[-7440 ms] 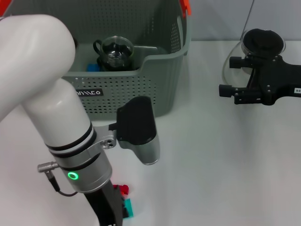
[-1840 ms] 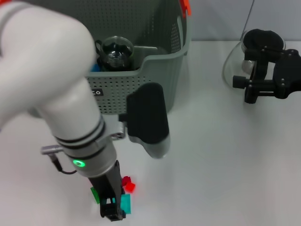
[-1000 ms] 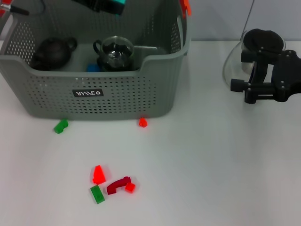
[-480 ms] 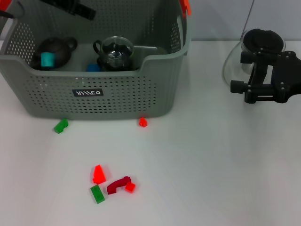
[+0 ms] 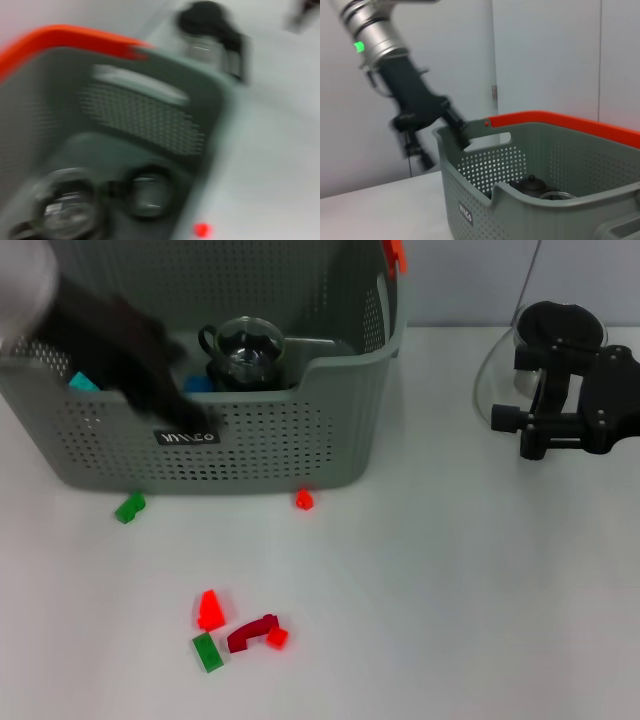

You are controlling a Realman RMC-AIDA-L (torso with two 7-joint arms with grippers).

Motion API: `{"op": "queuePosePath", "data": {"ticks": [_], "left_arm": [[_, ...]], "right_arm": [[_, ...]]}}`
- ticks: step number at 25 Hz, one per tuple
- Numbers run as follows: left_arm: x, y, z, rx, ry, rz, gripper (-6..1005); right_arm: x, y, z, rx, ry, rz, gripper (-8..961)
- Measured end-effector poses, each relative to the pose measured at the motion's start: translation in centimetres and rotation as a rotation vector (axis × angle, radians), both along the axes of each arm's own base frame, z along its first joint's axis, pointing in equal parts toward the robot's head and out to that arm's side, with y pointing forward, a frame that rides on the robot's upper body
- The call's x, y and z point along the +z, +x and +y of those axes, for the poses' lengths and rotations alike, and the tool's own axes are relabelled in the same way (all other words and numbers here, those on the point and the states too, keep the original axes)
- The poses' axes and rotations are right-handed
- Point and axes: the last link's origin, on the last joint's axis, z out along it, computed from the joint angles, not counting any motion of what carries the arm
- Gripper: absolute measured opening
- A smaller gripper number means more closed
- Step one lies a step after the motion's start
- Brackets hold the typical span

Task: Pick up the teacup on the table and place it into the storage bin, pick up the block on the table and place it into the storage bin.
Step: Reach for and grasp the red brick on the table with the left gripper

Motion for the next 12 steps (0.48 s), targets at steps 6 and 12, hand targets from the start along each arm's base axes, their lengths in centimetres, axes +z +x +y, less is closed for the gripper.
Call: {"op": "queuePosePath", "data": {"ticks": [6,12], "left_arm": [[-3.8,1.4,-4.9,-0.171,-0.162,0.08,892],[-6.6,0.9,-7.1,-0.197,-0.274,0.144,892]], "right_arm": [[0.1,-0.3,0.3,-0.013,0.007,0.02,927],[0.2,-0.1,0.3,-0.032,0.009,0.028,927]]}}
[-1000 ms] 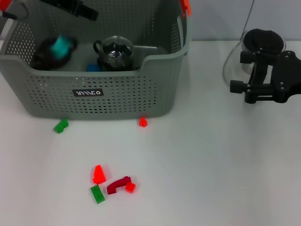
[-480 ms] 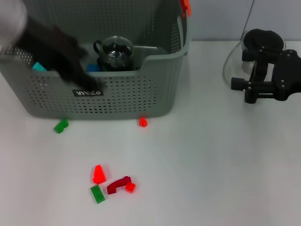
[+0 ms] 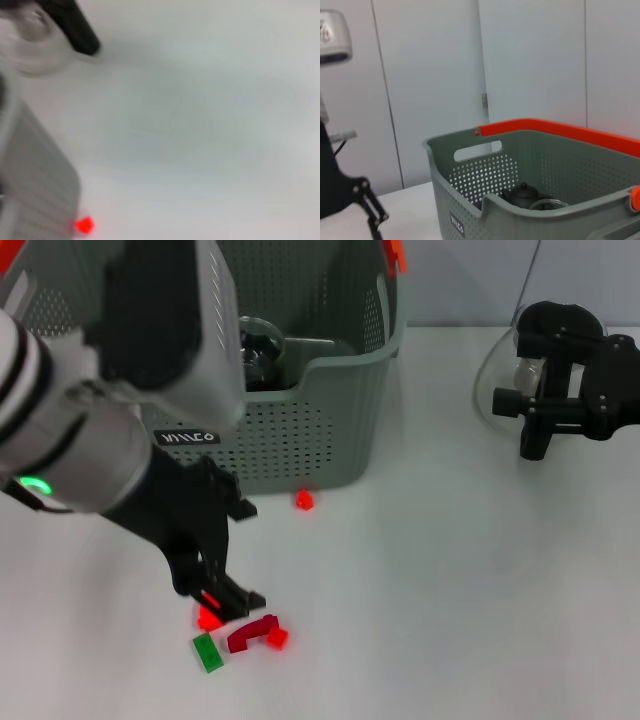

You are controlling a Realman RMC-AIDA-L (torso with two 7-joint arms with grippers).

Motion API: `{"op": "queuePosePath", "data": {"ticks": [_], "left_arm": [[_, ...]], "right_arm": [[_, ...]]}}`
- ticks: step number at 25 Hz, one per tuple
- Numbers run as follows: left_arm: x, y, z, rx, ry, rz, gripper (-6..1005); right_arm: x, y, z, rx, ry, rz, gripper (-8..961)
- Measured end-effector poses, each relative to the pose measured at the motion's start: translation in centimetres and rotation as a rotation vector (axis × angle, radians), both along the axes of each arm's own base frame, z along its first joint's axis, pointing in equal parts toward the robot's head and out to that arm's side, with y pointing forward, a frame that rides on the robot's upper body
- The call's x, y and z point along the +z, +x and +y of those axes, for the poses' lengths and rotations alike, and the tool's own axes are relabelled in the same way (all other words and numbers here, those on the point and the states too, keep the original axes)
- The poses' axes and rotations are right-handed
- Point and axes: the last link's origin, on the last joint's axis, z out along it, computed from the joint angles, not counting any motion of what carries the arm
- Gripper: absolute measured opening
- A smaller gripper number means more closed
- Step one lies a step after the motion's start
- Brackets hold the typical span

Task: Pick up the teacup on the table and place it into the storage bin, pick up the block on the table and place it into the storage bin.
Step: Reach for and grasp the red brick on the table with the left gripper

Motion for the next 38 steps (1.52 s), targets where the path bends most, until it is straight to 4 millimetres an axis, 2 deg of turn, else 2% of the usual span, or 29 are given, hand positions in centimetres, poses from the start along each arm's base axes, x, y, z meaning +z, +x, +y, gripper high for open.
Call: {"op": "queuePosePath", "data": {"ticks": [8,13,17,31,37,38], "left_arm": [[-4.3,-1.1,-0.3,0.022,-0.002,0.15,893],[-7.4,-2.7,-0.4,0.041,-0.021,0.267,893],[-8.9,-3.3,-0.5,0.041,-0.035,0.303,893],[-11.4,-4.6,-0.1,0.04,-0.002,0.339,846],[-11.7,-4.8,0.1,0.037,-0.003,0.347,656],[-11.8,-4.8,0.1,0.036,-0.004,0.348,654]], "right_arm": [[0.0,0.3,-0.2,-0.007,0.003,-0.001,927],[0.0,0.4,-0.3,-0.007,0.004,-0.001,927],[0.0,0.6,-0.3,-0.011,0.004,0.0,927],[0.1,0.8,-0.5,-0.016,0.007,0.005,927],[0.1,0.9,-0.6,-0.018,0.007,0.005,926],[0.1,0.9,-0.6,-0.018,0.007,0.005,926]]}}
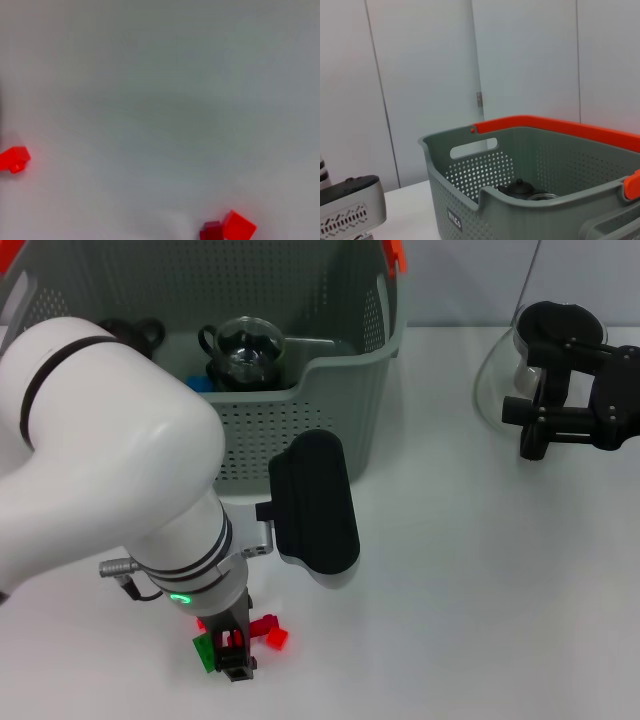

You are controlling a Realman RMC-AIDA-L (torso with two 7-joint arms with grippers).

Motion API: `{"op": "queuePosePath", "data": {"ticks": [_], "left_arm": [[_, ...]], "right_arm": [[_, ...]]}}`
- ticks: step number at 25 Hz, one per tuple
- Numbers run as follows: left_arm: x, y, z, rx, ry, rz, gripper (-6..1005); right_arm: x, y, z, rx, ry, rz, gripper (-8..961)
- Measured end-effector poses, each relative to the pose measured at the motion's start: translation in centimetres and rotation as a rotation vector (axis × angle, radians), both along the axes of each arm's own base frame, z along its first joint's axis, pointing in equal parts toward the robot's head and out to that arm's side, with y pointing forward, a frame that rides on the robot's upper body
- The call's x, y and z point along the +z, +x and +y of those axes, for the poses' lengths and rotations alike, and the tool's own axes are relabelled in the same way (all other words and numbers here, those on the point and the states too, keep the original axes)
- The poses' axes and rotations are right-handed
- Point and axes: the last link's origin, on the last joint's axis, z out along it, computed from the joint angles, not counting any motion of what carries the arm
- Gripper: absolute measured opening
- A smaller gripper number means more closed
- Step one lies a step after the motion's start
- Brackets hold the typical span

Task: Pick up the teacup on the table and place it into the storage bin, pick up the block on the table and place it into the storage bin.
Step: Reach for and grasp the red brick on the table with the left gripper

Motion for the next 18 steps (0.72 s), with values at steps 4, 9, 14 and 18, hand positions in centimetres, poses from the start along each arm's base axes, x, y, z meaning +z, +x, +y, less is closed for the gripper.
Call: {"op": "queuePosePath", "data": {"ticks": [4,9,14,18], "left_arm": [[-0.18,-0.07,-0.05,-0.003,-0.009,0.008,644],[-0.33,-0.08,0.11,-0.008,-0.008,0.008,632],[-0.41,-0.16,0.16,-0.008,-0.01,0.012,538],[-0.57,-0.41,0.29,-0.001,-0.016,0.023,448]], "right_arm": [[0.03,0.02,0.03,-0.001,0.003,-0.001,926],[0.08,0.02,0.07,-0.001,0.006,-0.003,926],[0.1,0.0,0.07,0.0,0.006,-0.003,926],[0.1,-0.01,0.05,0.001,0.006,-0.003,926]]}}
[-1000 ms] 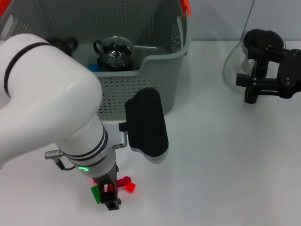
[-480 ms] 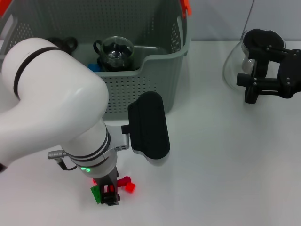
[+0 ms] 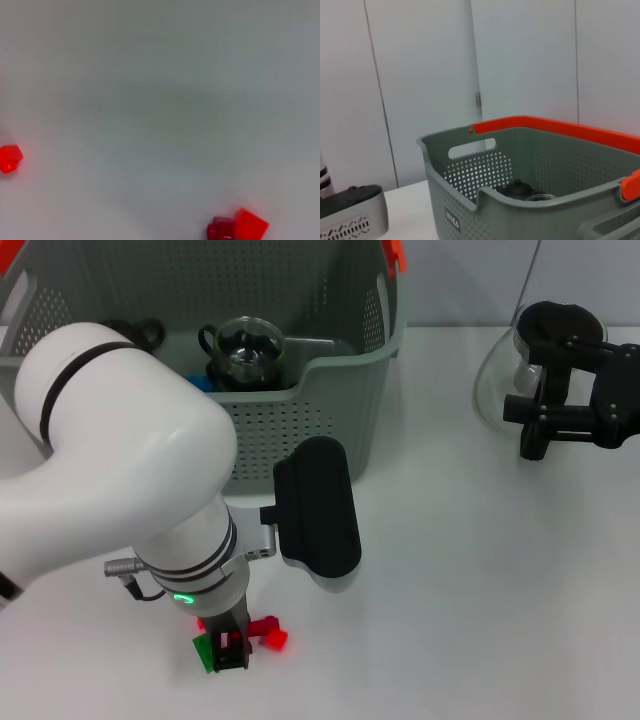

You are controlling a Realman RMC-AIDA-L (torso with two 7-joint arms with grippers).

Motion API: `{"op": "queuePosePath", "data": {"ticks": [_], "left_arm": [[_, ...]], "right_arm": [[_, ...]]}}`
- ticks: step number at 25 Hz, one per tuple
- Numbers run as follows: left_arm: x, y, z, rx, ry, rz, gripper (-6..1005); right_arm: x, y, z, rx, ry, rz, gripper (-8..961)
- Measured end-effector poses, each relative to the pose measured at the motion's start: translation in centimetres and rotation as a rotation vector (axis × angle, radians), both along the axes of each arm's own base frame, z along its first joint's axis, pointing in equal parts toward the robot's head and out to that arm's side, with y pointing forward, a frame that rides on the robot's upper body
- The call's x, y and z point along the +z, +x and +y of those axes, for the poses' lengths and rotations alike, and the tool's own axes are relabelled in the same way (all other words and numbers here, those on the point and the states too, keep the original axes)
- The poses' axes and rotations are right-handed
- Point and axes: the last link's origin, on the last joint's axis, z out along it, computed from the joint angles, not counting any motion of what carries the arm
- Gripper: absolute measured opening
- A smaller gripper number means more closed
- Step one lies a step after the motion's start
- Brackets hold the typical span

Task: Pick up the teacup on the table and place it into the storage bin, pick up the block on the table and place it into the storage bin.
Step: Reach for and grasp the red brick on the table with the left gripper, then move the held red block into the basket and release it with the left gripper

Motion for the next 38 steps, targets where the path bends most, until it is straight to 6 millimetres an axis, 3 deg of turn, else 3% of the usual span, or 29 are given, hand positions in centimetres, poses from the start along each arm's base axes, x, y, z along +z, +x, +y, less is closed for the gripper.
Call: {"op": "queuePosePath", "data": {"ticks": [3,5,10,18,24,28,30,33,38], "left_arm": [[0.1,0.4,0.0,-0.007,0.004,-0.016,380],[0.5,1.1,0.0,-0.022,0.012,-0.035,197],[2.6,2.5,0.3,-0.016,0.043,-0.119,193],[12.8,4.2,2.9,0.188,0.213,-0.507,222],[20.1,4.8,6.0,0.219,0.403,-0.594,247],[23.2,5.4,9.0,0.2,0.511,-0.623,264],[24.0,5.2,11.3,0.214,0.555,-0.639,273],[23.7,4.3,14.3,0.26,0.604,-0.647,286],[22.6,2.4,16.9,0.29,0.698,-0.59,307]], "right_arm": [[0.1,0.0,0.0,0.001,0.001,0.003,926],[0.1,0.0,0.0,0.001,0.002,0.004,926],[0.2,0.0,0.0,0.001,0.002,0.004,926],[0.3,0.3,-0.2,-0.001,0.005,0.001,926],[0.6,0.2,-0.3,0.008,0.002,0.005,926],[0.7,0.3,-0.3,0.014,0.009,0.002,926],[0.7,0.3,-0.3,0.02,0.012,-0.001,926],[0.6,0.3,-0.3,0.022,0.01,-0.001,926],[0.5,0.3,-0.5,0.028,0.004,-0.001,927]]}}
